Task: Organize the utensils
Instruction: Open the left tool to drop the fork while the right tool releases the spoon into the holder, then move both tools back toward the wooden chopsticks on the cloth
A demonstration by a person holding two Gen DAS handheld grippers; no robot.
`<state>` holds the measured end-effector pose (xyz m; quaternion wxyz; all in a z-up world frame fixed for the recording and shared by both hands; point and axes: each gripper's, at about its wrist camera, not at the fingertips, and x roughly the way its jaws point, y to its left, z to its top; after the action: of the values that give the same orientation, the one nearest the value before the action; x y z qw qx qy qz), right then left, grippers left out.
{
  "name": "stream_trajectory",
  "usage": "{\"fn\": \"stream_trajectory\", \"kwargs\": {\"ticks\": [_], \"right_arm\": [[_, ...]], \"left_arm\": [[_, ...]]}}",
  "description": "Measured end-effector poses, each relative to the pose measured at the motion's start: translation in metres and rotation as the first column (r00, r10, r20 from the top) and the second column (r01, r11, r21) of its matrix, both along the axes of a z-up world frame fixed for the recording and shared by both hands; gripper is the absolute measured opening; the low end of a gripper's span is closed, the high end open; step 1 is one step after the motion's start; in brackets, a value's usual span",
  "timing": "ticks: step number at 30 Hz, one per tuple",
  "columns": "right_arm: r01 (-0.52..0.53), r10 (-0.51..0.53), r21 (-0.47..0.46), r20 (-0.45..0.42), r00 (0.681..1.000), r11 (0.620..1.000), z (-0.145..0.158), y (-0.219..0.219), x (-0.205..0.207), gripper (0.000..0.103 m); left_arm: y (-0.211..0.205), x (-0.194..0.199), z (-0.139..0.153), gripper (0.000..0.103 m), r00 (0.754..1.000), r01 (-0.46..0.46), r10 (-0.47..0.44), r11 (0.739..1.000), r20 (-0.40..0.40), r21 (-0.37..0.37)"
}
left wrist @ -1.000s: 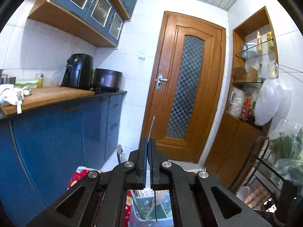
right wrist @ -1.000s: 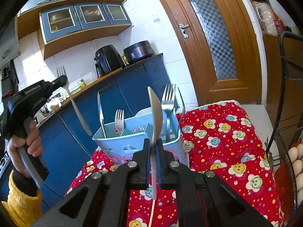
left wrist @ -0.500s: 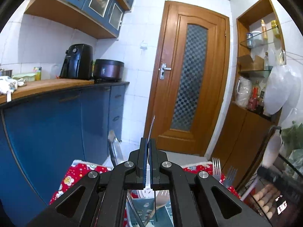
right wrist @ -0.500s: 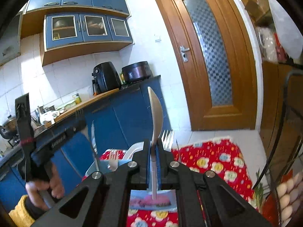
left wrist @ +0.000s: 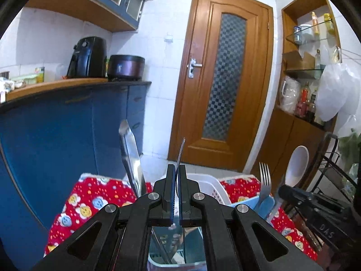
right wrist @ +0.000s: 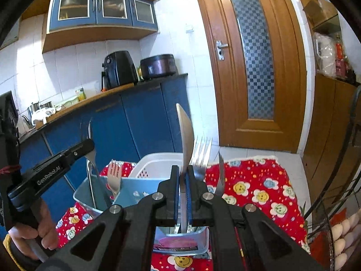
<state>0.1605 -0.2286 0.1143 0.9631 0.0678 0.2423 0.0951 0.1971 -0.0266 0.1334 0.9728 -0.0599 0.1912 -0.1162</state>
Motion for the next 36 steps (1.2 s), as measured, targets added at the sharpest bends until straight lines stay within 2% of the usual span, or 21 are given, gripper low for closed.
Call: {"fn": "stream_trajectory", "kwargs": {"ticks": [6,10,12,14,16,29,36], "right_arm": [[-0.003,0.005,0.038,-0.052,0.999,0.999,-0.012,-0.002,0.001,0.008],[-0.01,0.013,0.064,-0.049,0.999,0.998,-0.01,-0.002,-0.002,0.023],[-0.014,0.018,0.077,-0.044,0.999,0.997,-0.008,-0.003,-0.005,0.027],[-0.017,0.02,0.086,-0.034,0.999,0.996,-0.005,-0.003,-0.009,0.027],[-0.019,0.021,0.095,-0.026,0.999,0.995,-0.002,-0.004,-0.013,0.028],[-0.025,0.027,0.153,-0.01,1.0,0.988,0.005,-0.013,-0.044,0.033],[-0.016,0.021,0.155,-0.026,0.999,0.988,0.003,-0.015,-0.063,0.034]], "left_arm": [[-0.002,-0.003,-0.007,0.003,1.0,0.016,-0.016,1.0,-0.027,0.006],[-0.003,-0.003,-0.01,0.005,0.997,0.029,-0.028,1.0,-0.068,0.013],[-0.004,-0.006,-0.01,0.011,0.997,0.026,-0.024,1.0,-0.076,0.014],[-0.003,-0.009,-0.008,0.028,0.997,0.019,-0.018,1.0,-0.074,0.013],[-0.001,-0.012,-0.006,0.038,0.997,0.018,-0.018,1.0,-0.07,0.008],[0.001,-0.037,0.008,0.048,0.997,0.038,-0.037,0.999,-0.063,0.023],[0.01,-0.056,0.012,0.05,0.998,0.036,-0.035,0.999,-0.06,0.023]]}}
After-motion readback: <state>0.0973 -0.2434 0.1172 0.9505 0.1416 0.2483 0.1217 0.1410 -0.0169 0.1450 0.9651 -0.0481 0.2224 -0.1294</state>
